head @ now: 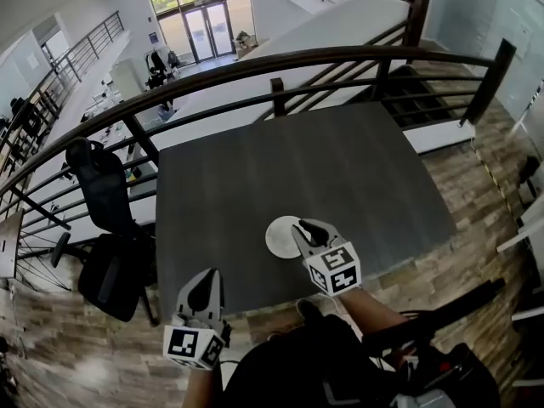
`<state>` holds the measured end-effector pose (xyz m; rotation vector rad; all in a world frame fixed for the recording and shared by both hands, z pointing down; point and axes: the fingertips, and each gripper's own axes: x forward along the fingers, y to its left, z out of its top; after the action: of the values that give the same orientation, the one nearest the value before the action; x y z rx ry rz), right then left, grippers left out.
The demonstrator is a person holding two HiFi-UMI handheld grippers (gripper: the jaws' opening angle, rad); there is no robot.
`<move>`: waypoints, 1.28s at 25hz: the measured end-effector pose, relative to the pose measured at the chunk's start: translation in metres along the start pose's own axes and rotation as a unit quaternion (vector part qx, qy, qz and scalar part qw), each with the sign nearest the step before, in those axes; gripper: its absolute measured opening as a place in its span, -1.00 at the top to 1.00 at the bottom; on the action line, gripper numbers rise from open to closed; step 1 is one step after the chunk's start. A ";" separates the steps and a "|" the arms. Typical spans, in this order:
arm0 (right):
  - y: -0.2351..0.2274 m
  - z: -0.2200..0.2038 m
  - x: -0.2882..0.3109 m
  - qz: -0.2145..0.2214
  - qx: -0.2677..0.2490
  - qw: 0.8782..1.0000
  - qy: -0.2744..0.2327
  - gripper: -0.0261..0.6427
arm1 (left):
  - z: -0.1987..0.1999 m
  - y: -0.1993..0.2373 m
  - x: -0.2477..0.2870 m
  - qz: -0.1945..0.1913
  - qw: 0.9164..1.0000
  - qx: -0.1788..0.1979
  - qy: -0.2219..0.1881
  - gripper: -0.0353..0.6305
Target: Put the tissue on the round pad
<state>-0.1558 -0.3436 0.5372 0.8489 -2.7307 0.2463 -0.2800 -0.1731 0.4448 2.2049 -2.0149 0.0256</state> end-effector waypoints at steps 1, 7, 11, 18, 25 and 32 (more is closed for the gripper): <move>0.003 0.006 -0.012 -0.006 0.003 1.000 -0.008 0.76 | 0.000 -0.002 -0.003 -0.007 1.000 -0.002 -0.002 0.91; 0.032 0.035 -0.060 -0.020 0.024 0.998 -0.048 0.84 | 0.005 -0.011 -0.012 -0.052 0.998 -0.016 -0.019 0.91; 0.046 0.055 -0.086 -0.032 0.027 0.997 -0.069 0.91 | 0.006 -0.011 -0.015 -0.059 0.998 -0.009 -0.025 0.91; 0.047 0.077 -0.115 -0.027 0.019 0.995 -0.092 0.92 | 0.011 -0.012 -0.020 -0.031 0.999 -0.009 -0.029 0.91; 0.023 0.091 -0.133 -0.018 0.011 0.994 -0.105 0.92 | 0.033 -0.027 -0.009 0.009 0.999 0.007 -0.052 0.91; -0.003 0.093 -0.153 0.000 0.011 0.993 -0.113 0.92 | 0.034 -0.067 0.011 0.009 0.999 0.011 -0.048 0.91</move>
<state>-0.0519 -0.2876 0.4022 0.9359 -2.9420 0.1906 -0.2159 -0.1825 0.4056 2.2433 -2.0934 -0.0569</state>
